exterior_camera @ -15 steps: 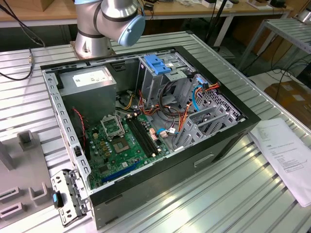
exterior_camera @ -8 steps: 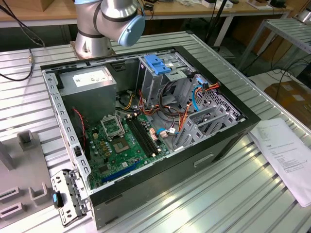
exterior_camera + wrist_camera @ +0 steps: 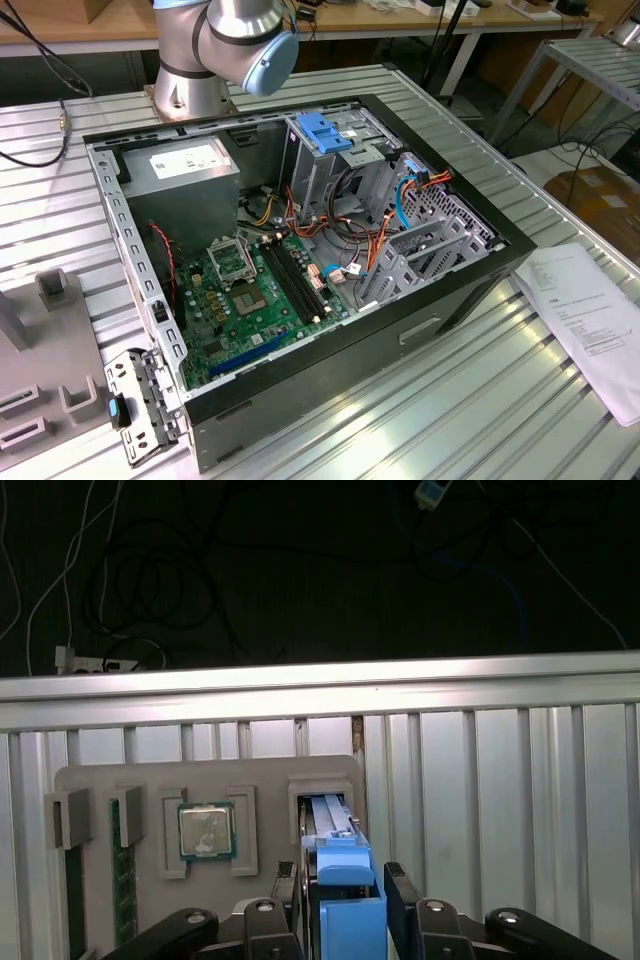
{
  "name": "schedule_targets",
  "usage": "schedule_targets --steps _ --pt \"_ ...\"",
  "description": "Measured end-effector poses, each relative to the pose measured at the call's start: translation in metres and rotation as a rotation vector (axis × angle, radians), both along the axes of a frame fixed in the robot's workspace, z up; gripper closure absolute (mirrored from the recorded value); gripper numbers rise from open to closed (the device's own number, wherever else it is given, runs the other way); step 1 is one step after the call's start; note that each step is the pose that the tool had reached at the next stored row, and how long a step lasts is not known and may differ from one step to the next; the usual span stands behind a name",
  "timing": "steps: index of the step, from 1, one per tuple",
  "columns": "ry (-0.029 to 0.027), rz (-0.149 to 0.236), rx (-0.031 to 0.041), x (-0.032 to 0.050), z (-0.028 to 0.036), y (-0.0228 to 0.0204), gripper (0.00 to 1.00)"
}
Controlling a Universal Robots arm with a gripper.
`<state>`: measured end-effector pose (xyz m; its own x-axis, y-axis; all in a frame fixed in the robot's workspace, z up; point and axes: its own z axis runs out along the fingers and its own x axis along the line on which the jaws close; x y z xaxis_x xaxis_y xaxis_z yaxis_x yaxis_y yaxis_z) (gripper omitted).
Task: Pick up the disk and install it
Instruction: 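Pick up the disk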
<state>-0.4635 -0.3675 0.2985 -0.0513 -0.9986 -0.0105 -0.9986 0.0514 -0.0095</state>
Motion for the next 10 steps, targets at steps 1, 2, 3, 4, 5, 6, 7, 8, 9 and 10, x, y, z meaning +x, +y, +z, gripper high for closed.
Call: schedule_targets --steps 1,2,3,4,5,6,7,8,9,10 --pt "-0.0001 0.000 0.0001 0.0000 -0.0001 0.0000 0.55" --pt "-0.0002 0.000 0.0001 0.0000 -0.0001 0.0000 0.62" --pt "-0.0001 0.000 0.0000 0.0000 -0.0002 0.0000 0.62" --pt "-0.0002 0.000 0.0001 0.0000 -0.0003 0.0000 0.62" --pt "-0.0003 0.000 0.0000 0.0000 -0.0004 0.0000 0.62" --pt "-0.0004 0.000 0.0000 0.0000 -0.0005 0.0000 0.63" --pt "-0.0006 0.000 0.0000 0.0000 -0.0006 0.0000 0.63" --pt "-0.0008 0.000 -0.0003 0.0000 -0.0007 0.0000 0.63" --pt "-0.0012 0.000 -0.0008 0.0000 -0.0010 0.0000 0.63" --pt "-0.0015 0.000 -0.0010 0.0000 -0.0011 0.0000 0.63"
